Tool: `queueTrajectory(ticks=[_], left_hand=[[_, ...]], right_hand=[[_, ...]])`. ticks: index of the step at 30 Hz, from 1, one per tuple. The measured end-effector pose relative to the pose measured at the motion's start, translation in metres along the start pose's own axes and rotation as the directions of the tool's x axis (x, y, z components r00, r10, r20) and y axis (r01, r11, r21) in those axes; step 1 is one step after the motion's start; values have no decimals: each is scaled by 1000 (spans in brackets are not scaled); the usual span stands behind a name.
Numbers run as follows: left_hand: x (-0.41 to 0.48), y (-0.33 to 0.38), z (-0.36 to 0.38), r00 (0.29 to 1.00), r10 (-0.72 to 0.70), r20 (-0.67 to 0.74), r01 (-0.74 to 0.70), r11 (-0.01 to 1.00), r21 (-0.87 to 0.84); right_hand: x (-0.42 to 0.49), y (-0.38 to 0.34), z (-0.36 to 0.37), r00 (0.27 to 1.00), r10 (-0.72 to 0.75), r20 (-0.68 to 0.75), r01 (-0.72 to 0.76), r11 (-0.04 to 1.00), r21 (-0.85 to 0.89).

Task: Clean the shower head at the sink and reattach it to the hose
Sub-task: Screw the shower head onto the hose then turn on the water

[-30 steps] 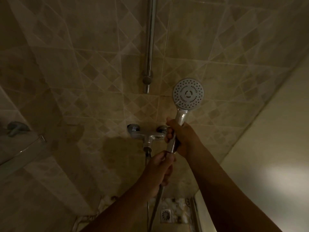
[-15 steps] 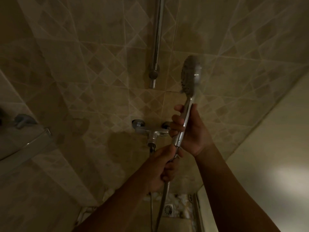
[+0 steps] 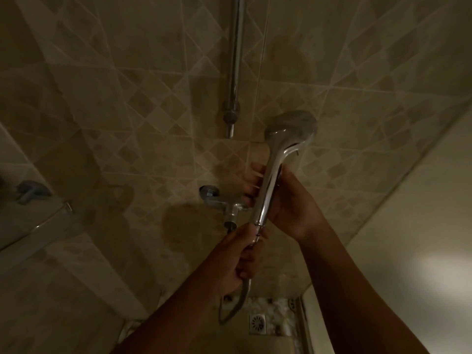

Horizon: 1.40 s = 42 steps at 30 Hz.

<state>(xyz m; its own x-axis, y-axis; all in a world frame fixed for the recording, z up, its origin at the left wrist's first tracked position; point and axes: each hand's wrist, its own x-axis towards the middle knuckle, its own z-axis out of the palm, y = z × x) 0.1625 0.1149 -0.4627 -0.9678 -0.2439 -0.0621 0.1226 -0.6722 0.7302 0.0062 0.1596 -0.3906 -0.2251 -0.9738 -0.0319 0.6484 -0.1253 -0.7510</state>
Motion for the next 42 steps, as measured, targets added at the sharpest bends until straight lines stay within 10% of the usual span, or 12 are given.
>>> queueTrajectory(ticks=[7,14,21,26,33,42], left_hand=[[-1,10,7,955,-52,291,86,991,-104],[5,-1,-7,997,7,-83,-5,1000,22],[4,-13,-7,944,162,-287,-57,938,343],[6,0,4,998,-17,-68,20,999,46],[7,11,15,966,-46,255,76,991,-108],[14,-7,-8,999,1,-37,-2,1000,-16]], right_hand=[[6,-2,0,957,-19,288,-29,987,161],[13,1,-10,994,-79,-79,60,973,-223],[16,13,-12,880,-269,-392,-19,805,-594],[5,-2,-6,995,-73,-64,61,984,-166],[3,-11,-5,923,-56,380,-25,979,205],[9,-2,-20,999,-34,-10,31,974,-225]])
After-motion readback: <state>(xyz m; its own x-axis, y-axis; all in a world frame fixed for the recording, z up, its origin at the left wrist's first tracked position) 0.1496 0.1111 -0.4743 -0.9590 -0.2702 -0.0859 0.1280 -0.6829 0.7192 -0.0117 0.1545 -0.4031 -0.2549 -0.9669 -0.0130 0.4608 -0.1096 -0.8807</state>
